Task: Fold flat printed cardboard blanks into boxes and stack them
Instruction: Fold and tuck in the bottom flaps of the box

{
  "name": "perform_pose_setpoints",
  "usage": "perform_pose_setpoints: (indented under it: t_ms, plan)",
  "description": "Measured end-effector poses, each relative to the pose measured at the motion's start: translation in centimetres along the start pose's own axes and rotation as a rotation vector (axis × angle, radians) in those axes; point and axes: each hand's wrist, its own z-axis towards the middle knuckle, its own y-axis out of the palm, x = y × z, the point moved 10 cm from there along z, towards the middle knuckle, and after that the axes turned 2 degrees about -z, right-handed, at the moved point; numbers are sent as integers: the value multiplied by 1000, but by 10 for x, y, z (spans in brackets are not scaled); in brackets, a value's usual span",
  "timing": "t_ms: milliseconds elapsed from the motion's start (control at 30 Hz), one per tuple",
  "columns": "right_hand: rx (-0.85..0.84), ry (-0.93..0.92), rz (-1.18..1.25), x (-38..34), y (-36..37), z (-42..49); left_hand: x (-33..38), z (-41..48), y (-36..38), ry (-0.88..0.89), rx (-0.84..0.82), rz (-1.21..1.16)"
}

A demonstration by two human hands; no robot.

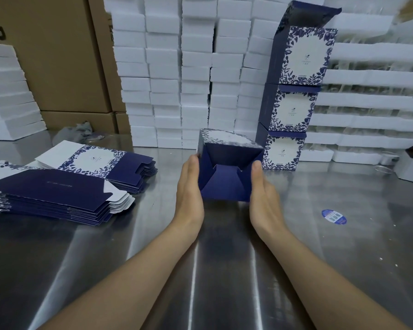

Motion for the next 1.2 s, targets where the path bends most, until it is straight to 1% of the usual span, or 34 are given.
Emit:
perform_pose_setpoints:
  t_ms: [67, 167, 333, 433, 500, 567, 633, 733, 833, 900, 933, 1033, 1133, 1200]
  plan:
    - [51, 16, -2, 0, -6, 1, 5, 2, -4, 25, 31, -10]
    - [99, -14, 91, -11, -11, -1, 12, 4, -8, 42, 60, 34]
    - [78, 17, 174, -22, -14, 6, 27, 3, -4, 79, 51, 31]
    - [49, -146, 255, -37, -19, 10, 45, 4, -9, 110, 84, -41]
    - [58, -272, 182, -47, -25, 7, 56, 6, -14, 116, 93, -115]
    - [74, -322, 112, -46, -25, 6, 62, 9, -19, 94, 87, -171]
    - [50, -278, 154, -38, -22, 10, 62, 11, -20, 43, 62, -184]
    - [15, -179, 202, -26, -14, 12, 54, 11, -11, -29, -29, -157]
    - [-27, -121, 256, -21, -7, 14, 48, 8, -2, -9, -104, -94]
    - [-61, -96, 248, -22, -3, 16, 46, 10, -2, 7, -98, -117]
    - [-77, -95, 228, -22, -1, 17, 46, 11, -4, 13, -76, -114]
    - [-133, -173, 170, -31, 2, 9, 44, 11, -10, 27, -36, -30]
    - [-148, -204, 126, -36, 2, 6, 49, 8, -6, 67, -81, 42]
    - [-113, -173, 152, -37, -4, 8, 51, 7, 2, 84, -161, 127]
